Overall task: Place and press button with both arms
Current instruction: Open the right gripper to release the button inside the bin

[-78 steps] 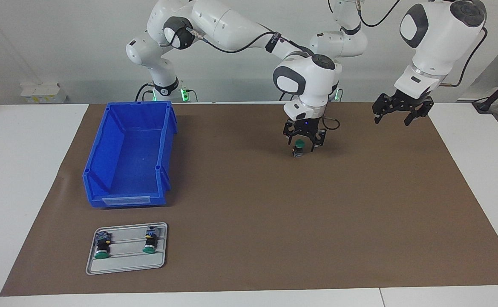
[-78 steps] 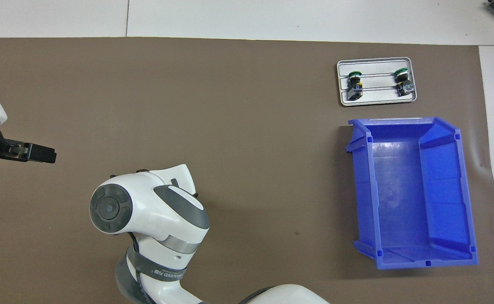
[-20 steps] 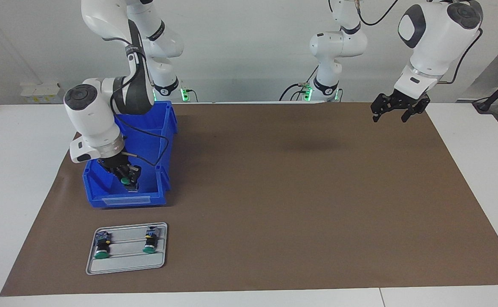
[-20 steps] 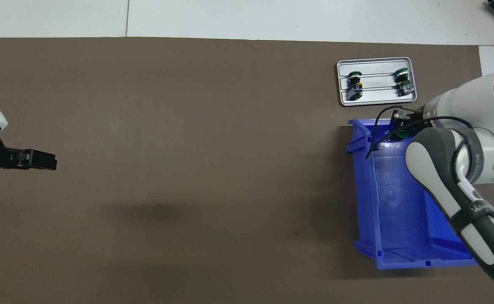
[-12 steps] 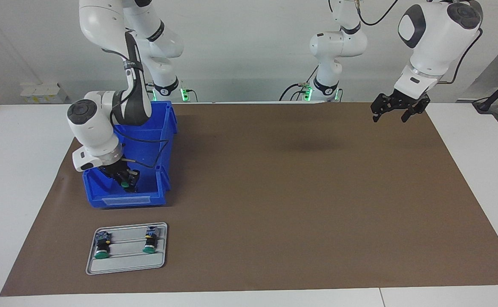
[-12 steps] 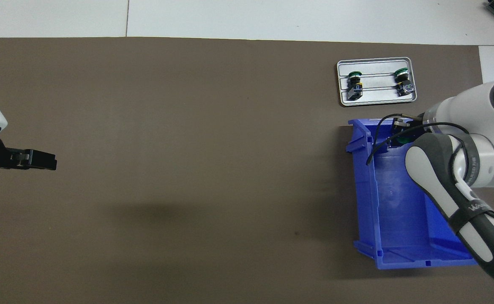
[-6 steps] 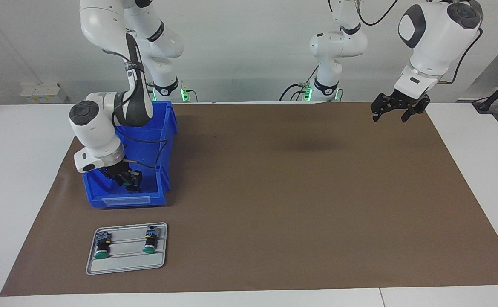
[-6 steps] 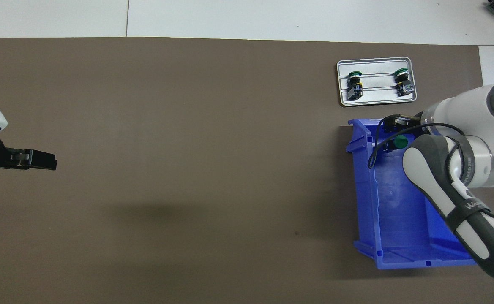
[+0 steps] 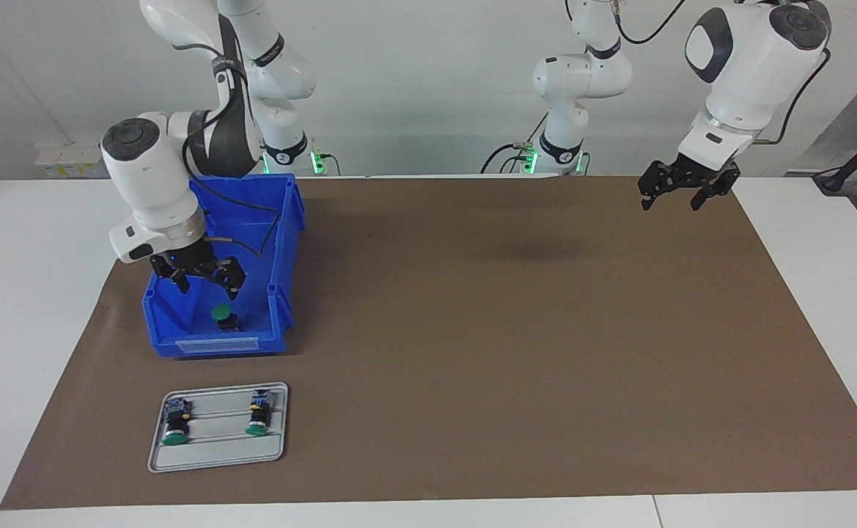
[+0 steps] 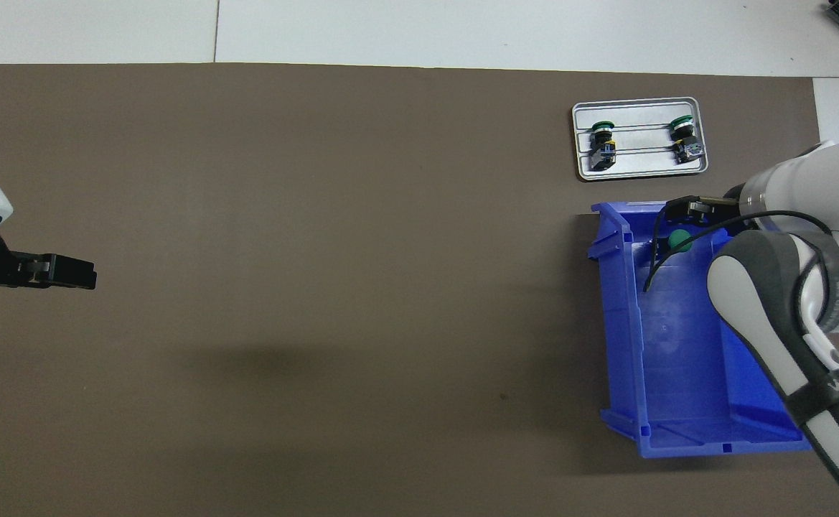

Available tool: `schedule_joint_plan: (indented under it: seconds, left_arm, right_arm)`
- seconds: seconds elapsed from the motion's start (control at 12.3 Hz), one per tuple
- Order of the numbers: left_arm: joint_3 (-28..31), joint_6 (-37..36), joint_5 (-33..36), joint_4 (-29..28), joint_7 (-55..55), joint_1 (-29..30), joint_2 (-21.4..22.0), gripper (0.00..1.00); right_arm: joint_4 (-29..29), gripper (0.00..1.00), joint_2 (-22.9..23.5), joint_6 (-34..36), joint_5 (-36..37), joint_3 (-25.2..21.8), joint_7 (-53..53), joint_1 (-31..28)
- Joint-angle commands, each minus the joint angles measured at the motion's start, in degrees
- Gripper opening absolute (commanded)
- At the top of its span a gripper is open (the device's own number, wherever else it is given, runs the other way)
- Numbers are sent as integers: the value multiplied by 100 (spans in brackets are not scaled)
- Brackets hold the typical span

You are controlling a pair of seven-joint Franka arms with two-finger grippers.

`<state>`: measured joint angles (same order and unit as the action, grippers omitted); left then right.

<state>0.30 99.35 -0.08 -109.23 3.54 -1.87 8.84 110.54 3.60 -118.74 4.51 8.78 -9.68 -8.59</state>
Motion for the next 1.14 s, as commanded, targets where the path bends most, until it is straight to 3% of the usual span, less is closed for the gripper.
schedule_joint_plan:
  seconds: [0.0, 0.49, 1.06]
  left_arm:
    - [-3, 15, -1, -125, 50, 29, 136, 100]
    - [-3, 15, -1, -125, 50, 29, 136, 100]
    - [-3, 15, -1, -125, 50, 29, 136, 100]
  right_arm:
    - [-793, 99, -79, 920, -143, 115, 229, 138]
    - [-2307, 99, -18, 2283, -152, 124, 159, 745]
    - [-2327, 99, -185, 2900, -187, 106, -61, 675]
